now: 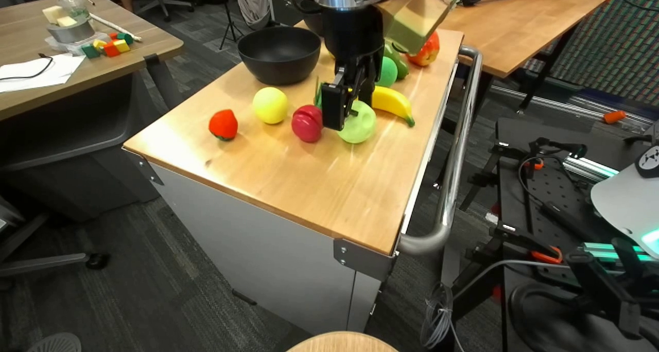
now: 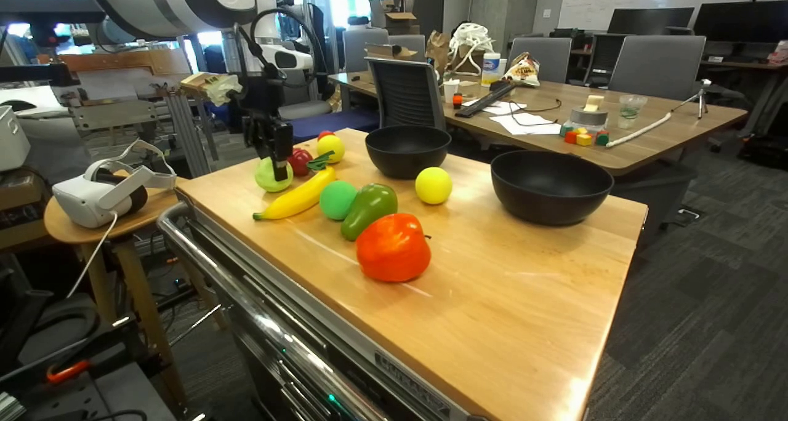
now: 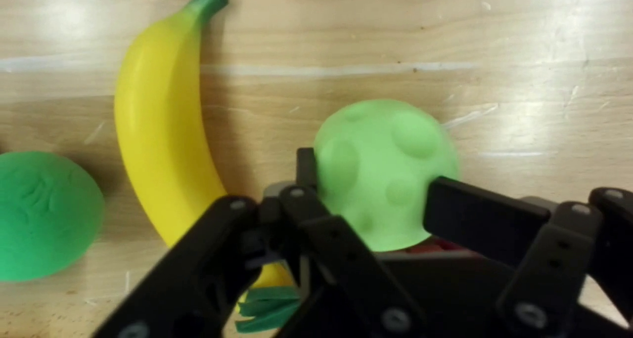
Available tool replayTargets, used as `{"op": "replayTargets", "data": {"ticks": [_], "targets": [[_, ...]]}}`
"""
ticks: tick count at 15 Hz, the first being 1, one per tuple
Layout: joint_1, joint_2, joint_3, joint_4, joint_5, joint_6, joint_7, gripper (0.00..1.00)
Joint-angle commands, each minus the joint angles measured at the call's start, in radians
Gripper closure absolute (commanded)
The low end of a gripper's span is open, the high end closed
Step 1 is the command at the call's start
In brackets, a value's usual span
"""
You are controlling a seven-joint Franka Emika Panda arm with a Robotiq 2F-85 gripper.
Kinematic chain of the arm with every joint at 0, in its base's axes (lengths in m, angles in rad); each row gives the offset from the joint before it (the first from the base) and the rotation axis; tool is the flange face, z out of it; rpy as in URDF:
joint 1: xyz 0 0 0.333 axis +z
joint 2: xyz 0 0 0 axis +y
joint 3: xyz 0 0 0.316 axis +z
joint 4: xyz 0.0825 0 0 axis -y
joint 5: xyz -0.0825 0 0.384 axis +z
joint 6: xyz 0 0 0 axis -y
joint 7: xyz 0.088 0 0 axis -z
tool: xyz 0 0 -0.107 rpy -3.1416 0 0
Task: Place the fruits and vegetables inside the two black bowls
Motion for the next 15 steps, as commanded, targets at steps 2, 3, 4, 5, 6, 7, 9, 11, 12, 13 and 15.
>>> {"op": "replayTargets", "data": {"ticks": [2, 3, 4, 5, 6, 7, 9, 11, 12, 13, 15], "targets": [[0.014, 0.042, -0.018, 0.039, 0.005, -0.011, -0.005, 0.56], [0.011, 0.033, -0.018, 0.04, 0.02, -0.011, -0.014, 0.62], [0.01, 0.025, -0.02, 0.04, 0.023, -0.014, -0.015, 0.67], [0.007, 0.013, -0.022, 0.037, 0.037, -0.019, -0.025, 0.48], [0.005, 0.003, -0.023, 0.034, 0.051, -0.021, -0.033, 0.33], [0.003, -0.012, -0.023, 0.028, 0.067, -0.024, -0.044, 0.32], [0.0, -0.039, -0.025, 0.022, 0.095, -0.025, -0.061, 0.18], [-0.002, -0.06, -0.024, 0.02, 0.122, -0.032, -0.081, 0.03], [-0.002, -0.068, -0.023, 0.02, 0.138, -0.034, -0.094, 0.0], [-0.002, -0.073, -0.022, 0.021, 0.152, -0.033, -0.107, 0.0], [-0.002, -0.066, -0.021, 0.026, 0.173, -0.025, -0.122, 0.0]]}}
